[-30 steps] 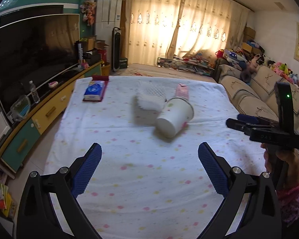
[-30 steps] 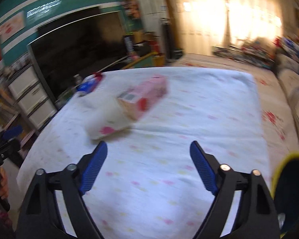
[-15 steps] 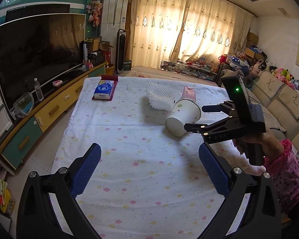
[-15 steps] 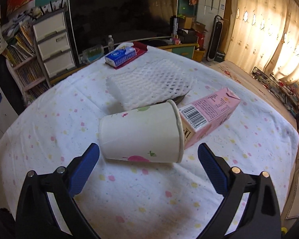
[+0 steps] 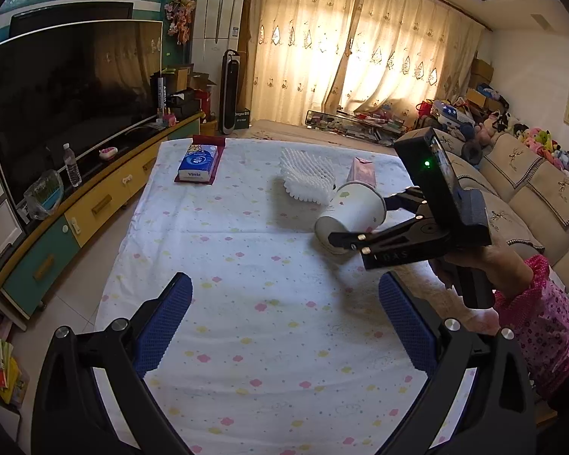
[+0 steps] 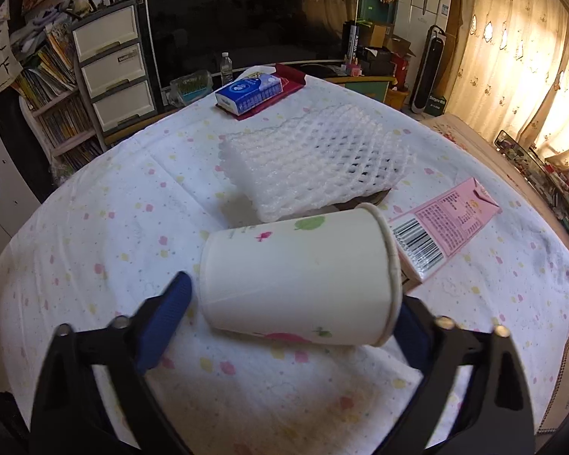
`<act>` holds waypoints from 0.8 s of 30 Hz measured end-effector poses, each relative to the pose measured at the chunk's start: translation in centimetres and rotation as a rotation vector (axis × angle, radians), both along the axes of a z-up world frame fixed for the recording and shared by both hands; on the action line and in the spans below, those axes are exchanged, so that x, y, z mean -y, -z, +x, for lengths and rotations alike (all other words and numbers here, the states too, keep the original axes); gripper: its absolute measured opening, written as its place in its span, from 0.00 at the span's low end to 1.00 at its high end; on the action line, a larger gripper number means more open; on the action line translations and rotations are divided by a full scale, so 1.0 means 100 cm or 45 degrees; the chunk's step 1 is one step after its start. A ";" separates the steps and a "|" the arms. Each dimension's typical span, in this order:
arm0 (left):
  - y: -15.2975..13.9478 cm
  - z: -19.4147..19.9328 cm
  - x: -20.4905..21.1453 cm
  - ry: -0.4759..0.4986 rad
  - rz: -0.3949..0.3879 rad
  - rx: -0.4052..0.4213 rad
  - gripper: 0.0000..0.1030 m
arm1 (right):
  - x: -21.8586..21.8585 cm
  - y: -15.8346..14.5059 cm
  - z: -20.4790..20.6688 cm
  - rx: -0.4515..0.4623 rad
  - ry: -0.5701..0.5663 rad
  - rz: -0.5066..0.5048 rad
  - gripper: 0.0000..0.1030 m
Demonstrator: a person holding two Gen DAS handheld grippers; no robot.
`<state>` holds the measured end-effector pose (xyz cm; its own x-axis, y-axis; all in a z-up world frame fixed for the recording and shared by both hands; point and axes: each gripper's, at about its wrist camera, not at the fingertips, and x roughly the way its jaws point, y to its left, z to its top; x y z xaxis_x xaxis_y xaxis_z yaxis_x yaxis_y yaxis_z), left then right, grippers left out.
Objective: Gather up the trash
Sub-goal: 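Carry the paper cup over the bin and open the right gripper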
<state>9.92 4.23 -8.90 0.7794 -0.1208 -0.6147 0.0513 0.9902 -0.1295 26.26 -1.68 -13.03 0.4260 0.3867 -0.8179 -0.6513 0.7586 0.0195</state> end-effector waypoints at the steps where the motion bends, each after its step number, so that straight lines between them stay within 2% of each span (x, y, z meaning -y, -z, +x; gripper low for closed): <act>1: 0.000 0.000 0.000 -0.002 0.001 -0.001 0.94 | 0.000 -0.001 -0.001 0.000 0.001 0.011 0.77; 9: 0.002 0.003 0.002 0.005 -0.018 -0.012 0.94 | 0.015 -0.036 -0.050 0.026 -0.056 0.149 0.76; 15: 0.002 0.009 0.019 0.064 -0.004 -0.014 0.94 | 0.060 -0.059 -0.088 0.086 0.037 0.216 0.76; 19: 0.000 0.013 0.031 0.101 0.010 -0.010 0.94 | 0.121 -0.069 -0.109 0.151 0.210 0.217 0.77; 24: 0.000 0.020 0.047 0.140 0.014 -0.010 0.94 | 0.225 -0.063 -0.129 0.174 0.561 0.187 0.77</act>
